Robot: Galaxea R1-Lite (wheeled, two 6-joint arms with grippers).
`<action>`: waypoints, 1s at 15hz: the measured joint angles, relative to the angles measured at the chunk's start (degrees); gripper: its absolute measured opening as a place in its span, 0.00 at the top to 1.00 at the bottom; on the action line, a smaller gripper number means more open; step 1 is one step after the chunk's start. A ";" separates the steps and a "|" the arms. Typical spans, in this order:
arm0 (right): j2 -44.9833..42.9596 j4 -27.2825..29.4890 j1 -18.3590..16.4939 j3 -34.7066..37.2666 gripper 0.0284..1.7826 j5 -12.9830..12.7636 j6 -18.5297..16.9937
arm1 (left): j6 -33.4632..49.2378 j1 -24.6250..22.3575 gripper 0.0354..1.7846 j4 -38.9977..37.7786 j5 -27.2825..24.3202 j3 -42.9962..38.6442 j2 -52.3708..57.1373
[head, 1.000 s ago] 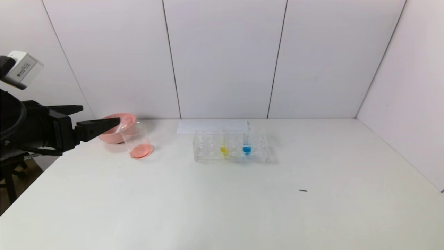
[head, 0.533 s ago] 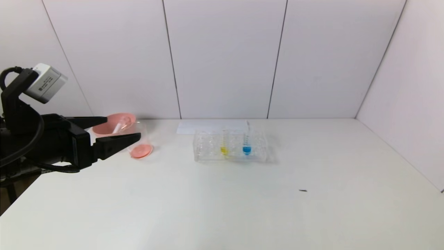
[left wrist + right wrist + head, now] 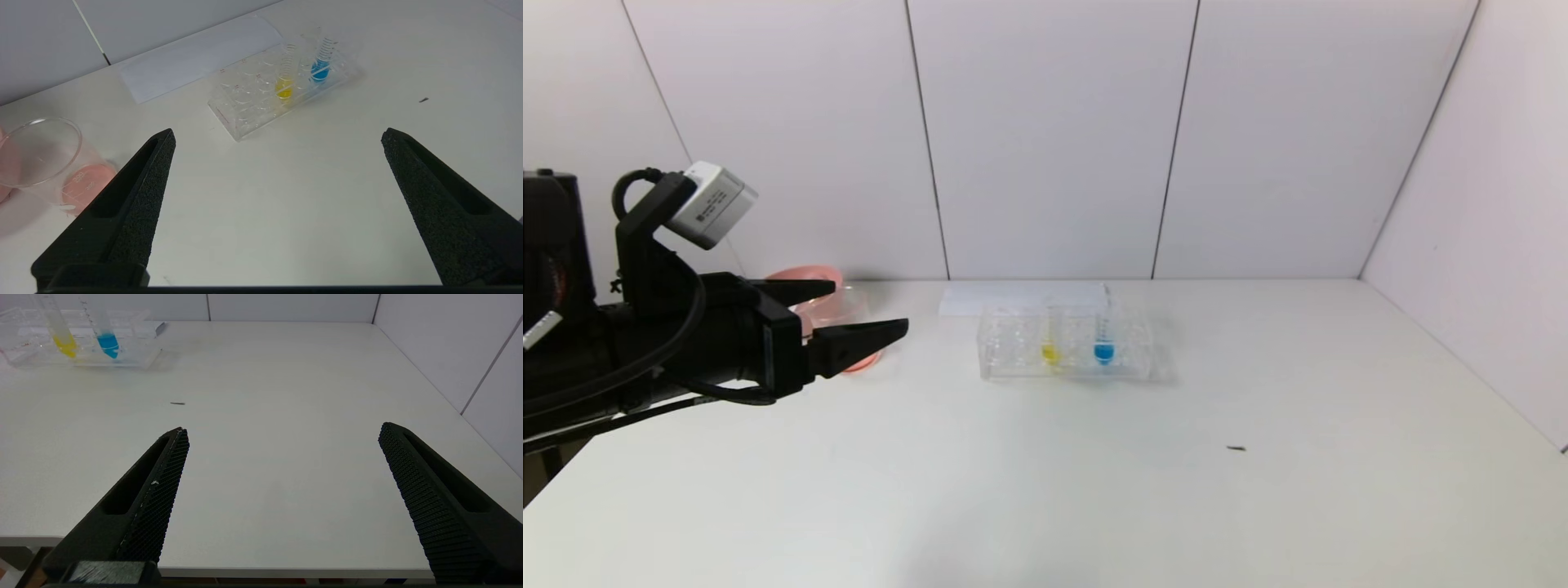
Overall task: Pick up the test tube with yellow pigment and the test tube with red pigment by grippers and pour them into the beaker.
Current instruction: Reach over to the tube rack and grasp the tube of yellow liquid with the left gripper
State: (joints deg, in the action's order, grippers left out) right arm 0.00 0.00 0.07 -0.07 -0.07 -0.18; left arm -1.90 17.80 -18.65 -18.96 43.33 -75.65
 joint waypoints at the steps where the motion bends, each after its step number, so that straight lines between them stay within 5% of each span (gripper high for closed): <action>1: 0.00 0.00 0.00 0.00 0.05 -0.02 0.00 | 0.23 0.59 0.01 -1.19 0.00 -0.02 -1.33; 6: 0.00 0.00 -0.02 0.00 0.05 -0.02 0.00 | 4.96 3.50 0.01 -10.25 0.72 -0.79 -8.02; 15: 0.00 0.00 0.00 0.00 0.05 -0.02 0.00 | 8.42 8.98 0.01 -25.36 9.53 -1.21 -20.60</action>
State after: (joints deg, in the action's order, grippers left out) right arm 0.00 0.00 0.07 -0.07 -0.10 -0.18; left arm 6.52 26.78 -44.01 -9.42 42.12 -96.26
